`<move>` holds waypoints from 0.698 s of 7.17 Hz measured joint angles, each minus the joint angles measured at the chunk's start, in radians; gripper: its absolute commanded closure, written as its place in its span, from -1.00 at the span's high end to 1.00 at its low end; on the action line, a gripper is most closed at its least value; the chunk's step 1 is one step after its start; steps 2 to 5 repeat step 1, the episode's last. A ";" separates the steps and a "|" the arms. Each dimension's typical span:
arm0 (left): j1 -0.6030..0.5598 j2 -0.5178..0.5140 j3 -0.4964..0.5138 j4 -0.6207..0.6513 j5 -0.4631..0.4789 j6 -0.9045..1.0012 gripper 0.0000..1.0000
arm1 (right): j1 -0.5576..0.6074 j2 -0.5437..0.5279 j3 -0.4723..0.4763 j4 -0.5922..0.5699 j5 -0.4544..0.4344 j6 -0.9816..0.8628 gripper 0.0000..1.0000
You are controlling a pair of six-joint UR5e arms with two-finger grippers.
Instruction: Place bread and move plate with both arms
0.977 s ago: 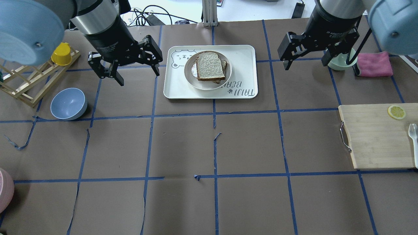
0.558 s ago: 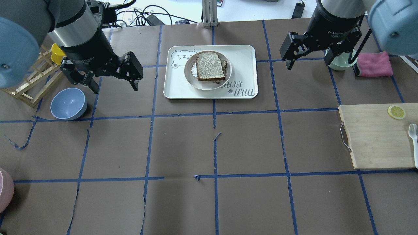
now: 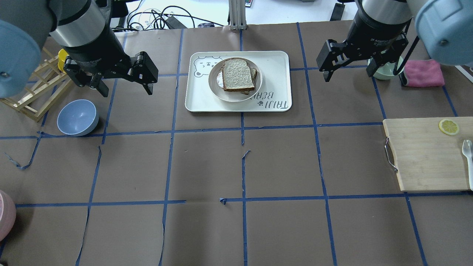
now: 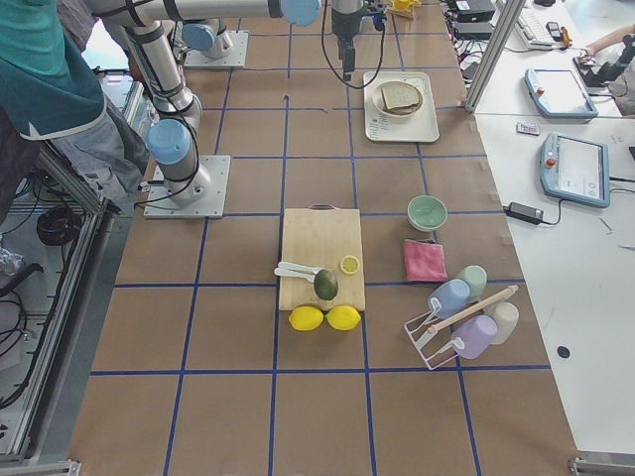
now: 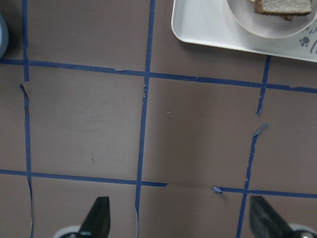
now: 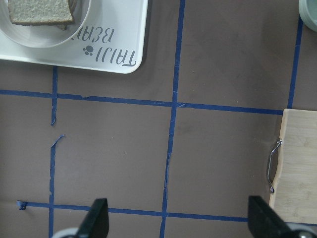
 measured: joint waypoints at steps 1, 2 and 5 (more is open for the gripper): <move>0.000 0.000 -0.001 0.002 -0.001 0.001 1.00 | 0.000 0.000 0.001 0.000 0.002 0.000 1.00; 0.000 0.000 -0.001 0.002 -0.001 0.001 1.00 | 0.000 0.000 0.001 0.000 0.002 0.000 1.00; 0.000 0.000 -0.001 0.002 -0.001 0.001 1.00 | 0.000 0.000 0.001 0.000 0.002 0.000 1.00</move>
